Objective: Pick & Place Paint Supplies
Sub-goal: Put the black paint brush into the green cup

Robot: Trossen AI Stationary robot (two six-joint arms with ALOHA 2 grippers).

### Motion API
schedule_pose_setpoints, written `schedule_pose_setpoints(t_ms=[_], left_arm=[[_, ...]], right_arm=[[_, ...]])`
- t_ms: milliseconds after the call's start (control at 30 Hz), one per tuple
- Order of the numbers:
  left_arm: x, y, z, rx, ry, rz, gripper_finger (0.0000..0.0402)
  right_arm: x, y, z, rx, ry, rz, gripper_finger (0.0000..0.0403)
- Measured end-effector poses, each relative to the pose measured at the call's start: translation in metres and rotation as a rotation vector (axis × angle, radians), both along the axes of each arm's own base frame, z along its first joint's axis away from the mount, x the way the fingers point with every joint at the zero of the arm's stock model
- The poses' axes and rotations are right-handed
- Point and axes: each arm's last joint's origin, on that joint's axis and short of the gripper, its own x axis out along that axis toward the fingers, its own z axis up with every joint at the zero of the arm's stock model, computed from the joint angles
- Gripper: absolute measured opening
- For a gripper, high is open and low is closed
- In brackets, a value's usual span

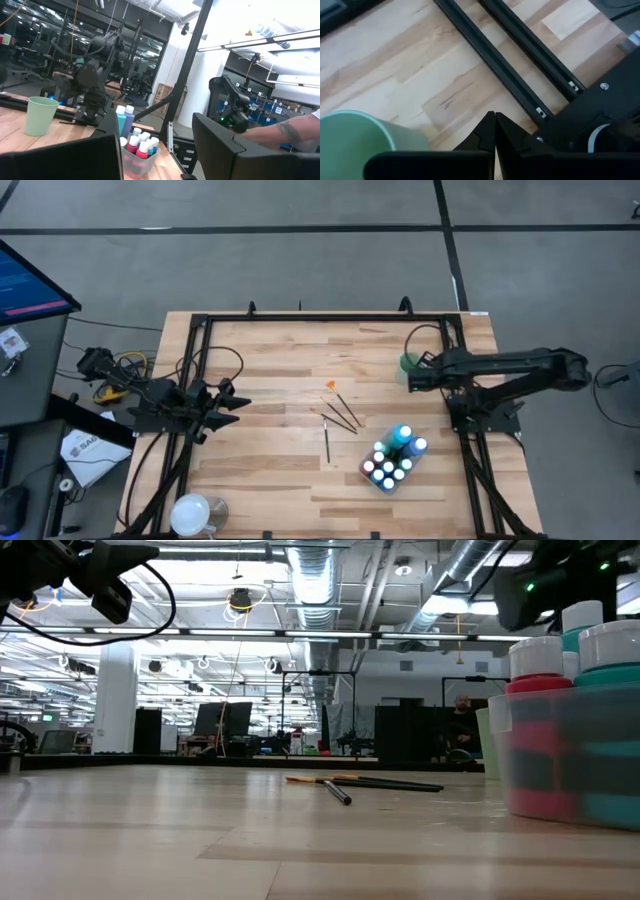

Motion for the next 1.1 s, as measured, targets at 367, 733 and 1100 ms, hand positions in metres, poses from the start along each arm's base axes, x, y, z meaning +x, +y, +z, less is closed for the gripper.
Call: schedule_pose_setpoints(t_ms=[367,733,1100], left_arm=[[0.0,0.0,0.0,-0.001,-0.003,0.0,0.0132],[0.0,0.0,0.001,-0.003,-0.007,0.0,0.0132],[0.0,0.0,0.001,-0.003,-0.007,0.0,0.0132]], right_arm=[[0.023,0.001,-0.031,0.175,0.257,0.128,0.0],[0.029,-0.011,-0.042,0.481,0.372,0.409,0.0],[0.033,-0.014,-0.032,0.557,0.397,0.625,0.0]])
